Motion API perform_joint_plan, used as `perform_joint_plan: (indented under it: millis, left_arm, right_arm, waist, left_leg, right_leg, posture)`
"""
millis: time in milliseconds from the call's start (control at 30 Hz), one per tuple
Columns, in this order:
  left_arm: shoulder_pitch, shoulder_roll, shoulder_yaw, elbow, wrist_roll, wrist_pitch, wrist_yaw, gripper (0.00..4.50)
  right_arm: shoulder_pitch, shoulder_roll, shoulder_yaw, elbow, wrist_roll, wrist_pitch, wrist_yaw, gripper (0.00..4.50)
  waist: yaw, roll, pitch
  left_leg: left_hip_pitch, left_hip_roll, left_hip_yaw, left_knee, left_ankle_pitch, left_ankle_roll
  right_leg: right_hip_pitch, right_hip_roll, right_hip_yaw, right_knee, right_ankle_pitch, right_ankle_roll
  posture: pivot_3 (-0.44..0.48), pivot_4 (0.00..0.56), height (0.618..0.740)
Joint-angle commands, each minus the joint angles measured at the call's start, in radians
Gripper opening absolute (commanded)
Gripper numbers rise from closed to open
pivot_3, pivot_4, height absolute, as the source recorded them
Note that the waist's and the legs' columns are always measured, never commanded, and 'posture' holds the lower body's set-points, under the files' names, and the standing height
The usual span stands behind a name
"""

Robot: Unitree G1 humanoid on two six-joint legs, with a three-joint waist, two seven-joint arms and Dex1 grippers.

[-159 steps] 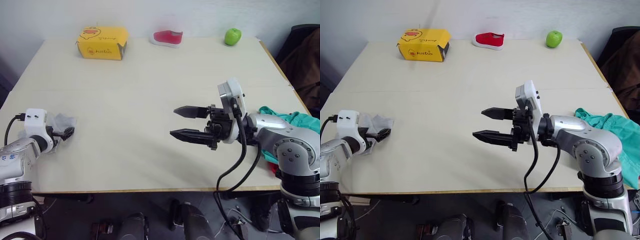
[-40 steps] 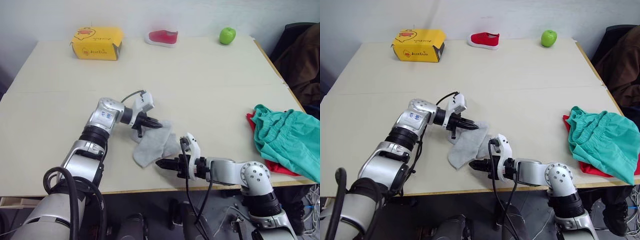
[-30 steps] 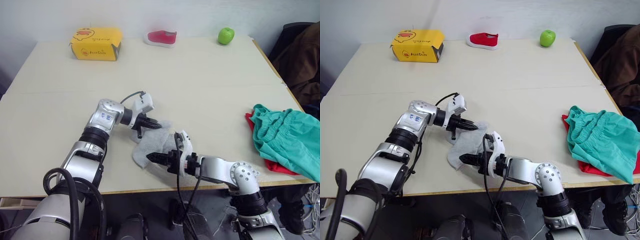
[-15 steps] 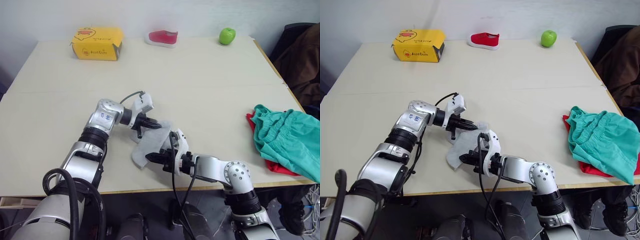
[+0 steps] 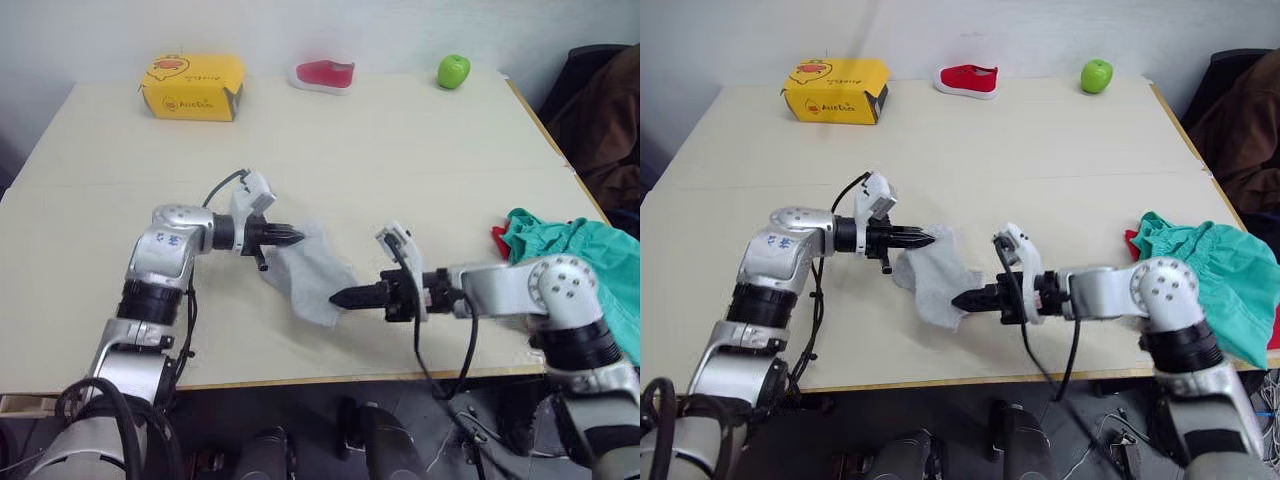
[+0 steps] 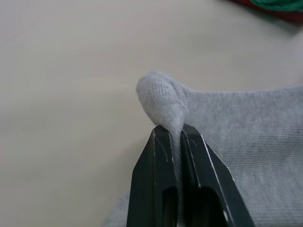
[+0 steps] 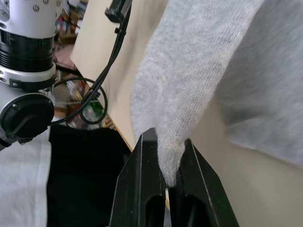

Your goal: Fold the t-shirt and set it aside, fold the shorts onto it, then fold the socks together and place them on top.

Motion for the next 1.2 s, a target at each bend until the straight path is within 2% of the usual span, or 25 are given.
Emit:
perform_joint_plan:
  millis: [33, 167, 267, 533, 700, 800, 933, 1067, 1200]
  left_arm:
    - [0.079, -0.015, 0.084, -0.228, -0.05, 0.145, 0.145, 0.0]
    - [0.204, -0.06, 0.147, -0.431, -0.085, 0.268, 0.294, 0.0]
    - [0.274, -0.089, 0.178, -0.517, -0.095, 0.317, 0.386, 0.0]
    - [0.358, -0.087, 0.165, -0.536, -0.101, 0.277, 0.483, 0.0]
    - [0.344, -0.087, 0.162, -0.423, -0.103, 0.193, 0.496, 0.0]
    - [0.322, -0.086, 0.183, -0.387, -0.129, 0.16, 0.493, 0.76]
    - [0.294, -0.063, 0.219, -0.397, -0.182, 0.127, 0.456, 1.99]
    - [0.281, -0.009, 0.262, -0.439, -0.285, 0.123, 0.367, 1.99]
    - [0.286, 0.071, 0.232, -0.476, -0.346, 0.138, 0.282, 1.99]
  right_arm:
    - [-0.091, -0.028, 0.041, 0.077, -0.196, 0.07, 0.244, 0.06]
    - [-0.172, -0.046, 0.191, 0.163, -0.527, -0.013, 0.531, 0.06]
    - [-0.216, -0.019, 0.275, 0.251, -0.713, -0.093, 0.695, 0.06]
    - [-0.269, 0.086, 0.305, 0.402, -0.987, -0.195, 0.909, 0.06]
    - [-0.253, 0.106, 0.252, 0.386, -1.045, -0.177, 0.956, 0.06]
    - [-0.237, 0.089, 0.202, 0.322, -1.045, -0.154, 0.961, 0.77]
    - [-0.208, 0.045, 0.09, 0.188, -1.024, -0.113, 0.94, 2.12]
    - [-0.155, 0.017, -0.031, 0.024, -1.039, -0.178, 0.89, 2.12]
    - [-0.095, 0.036, -0.055, -0.109, -1.066, -0.225, 0.84, 2.12]
  waist:
    - [0.002, 0.0, 0.0]
    - [0.004, 0.0, 0.0]
    - [0.004, 0.0, 0.0]
    - [0.004, 0.0, 0.0]
    - [0.004, 0.0, 0.0]
    - [0.004, 0.0, 0.0]
    - [0.005, 0.0, 0.0]
    - [0.005, 0.0, 0.0]
    - [0.001, 0.0, 0.0]
  left_leg:
    - [0.0, 0.0, 0.0, 0.0, 0.0, 0.0]
    - [0.0, 0.0, 0.0, 0.0, 0.0, 0.0]
    - [0.0, 0.0, 0.0, 0.0, 0.0, 0.0]
    - [0.0, -0.001, 0.0, 0.0, 0.0, 0.0]
    - [0.0, -0.001, 0.0, 0.0, 0.0, 0.0]
    - [0.0, -0.001, 0.0, 0.0, 0.0, 0.0]
    - [0.0, -0.001, 0.0, 0.0, 0.0, 0.0]
    - [0.0, -0.001, 0.0, 0.0, 0.0, -0.001]
    - [0.0, -0.001, 0.0, 0.0, -0.001, -0.002]
  right_leg:
    - [0.0, 0.0, 0.0, 0.0, 0.0, 0.0]
    - [0.0, 0.0, 0.0, -0.001, 0.0, 0.0]
    - [0.0, 0.0, 0.0, -0.001, 0.0, 0.001]
    - [0.0, 0.0, -0.001, 0.0, 0.0, 0.001]
    - [0.0, 0.0, -0.001, 0.0, 0.0, 0.001]
    - [0.0, 0.0, -0.001, 0.0, 0.0, 0.001]
    - [0.0, 0.0, -0.001, 0.0, 0.0, 0.001]
    - [0.0, 0.0, -0.001, -0.001, 0.0, 0.001]
    - [0.0, 0.0, -0.001, 0.0, 0.0, 0.001]
  posture:
    - [0.0, 0.15, 0.74]
    - [0.0, 0.15, 0.74]
    - [0.0, 0.15, 0.74]
    - [0.0, 0.15, 0.74]
    - [0.0, 0.15, 0.74]
    - [0.0, 0.15, 0.74]
    - [0.0, 0.15, 0.74]
    - [0.0, 0.15, 0.74]
    - [0.0, 0.15, 0.74]
